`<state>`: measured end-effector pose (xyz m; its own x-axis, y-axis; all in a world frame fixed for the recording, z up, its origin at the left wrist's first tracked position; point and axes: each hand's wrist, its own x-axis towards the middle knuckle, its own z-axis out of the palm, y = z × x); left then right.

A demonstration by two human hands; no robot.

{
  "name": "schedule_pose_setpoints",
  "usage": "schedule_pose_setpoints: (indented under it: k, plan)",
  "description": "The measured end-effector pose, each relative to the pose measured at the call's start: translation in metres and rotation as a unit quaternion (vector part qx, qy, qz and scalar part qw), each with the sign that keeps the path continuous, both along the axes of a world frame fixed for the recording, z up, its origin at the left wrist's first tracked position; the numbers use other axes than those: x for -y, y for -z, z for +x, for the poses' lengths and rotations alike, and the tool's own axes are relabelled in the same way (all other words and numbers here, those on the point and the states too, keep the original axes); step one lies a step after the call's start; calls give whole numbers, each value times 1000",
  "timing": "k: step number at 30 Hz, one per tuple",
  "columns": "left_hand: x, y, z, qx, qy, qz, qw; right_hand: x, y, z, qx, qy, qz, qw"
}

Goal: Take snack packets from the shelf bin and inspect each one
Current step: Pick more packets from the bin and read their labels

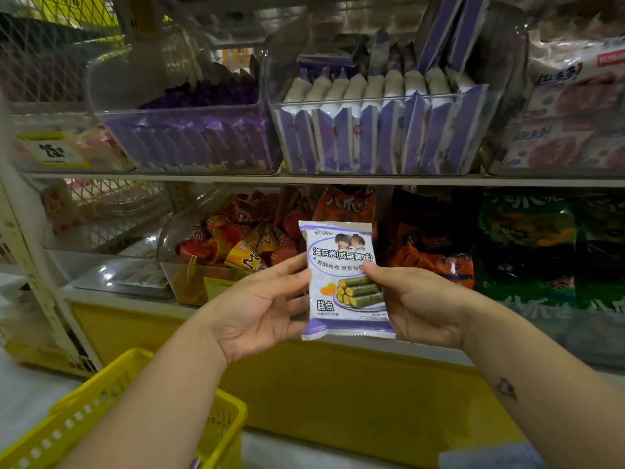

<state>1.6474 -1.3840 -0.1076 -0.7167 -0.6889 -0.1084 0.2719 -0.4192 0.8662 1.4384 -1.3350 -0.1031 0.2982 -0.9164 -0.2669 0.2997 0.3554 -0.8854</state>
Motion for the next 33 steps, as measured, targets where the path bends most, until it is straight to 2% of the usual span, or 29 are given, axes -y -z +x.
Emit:
schedule_pose_setpoints:
  k: [5,8,10,12,13,14,16,18,19,23,28,33]
  plan:
    - [1,1,2,-7,18,-3,1000,0,1,1,15,-5,-13,1000]
    - [1,3,-2,58,-29,-48,997,1,3,4,-24,17,-67,997]
    - [-1,10,-11,154,-138,-154,966,4,7,9,-112,80,-127,982]
    - [-4,17,-22,217,-238,-286,902,6,11,16,-195,134,-184,954]
    - [-5,20,-28,220,-249,-324,886,6,12,19,-217,147,-206,943]
    - [-7,24,-32,212,-238,-341,884,6,13,21,-224,149,-222,937]
    - [-10,26,-39,167,-184,-286,925,6,13,23,-188,117,-231,947]
    - [-10,28,-42,98,-132,-165,972,5,11,24,-136,75,-211,965]
    - [-10,27,-41,61,-109,-115,985,4,10,24,-119,62,-197,971]
    - [-12,18,-35,-48,-42,-26,998,7,11,21,-58,36,-157,985]
    - [-10,15,-26,-54,-41,-60,996,6,14,13,-67,22,-161,984]
    - [-3,7,-10,20,-19,-129,991,1,13,8,-58,-3,-198,978]
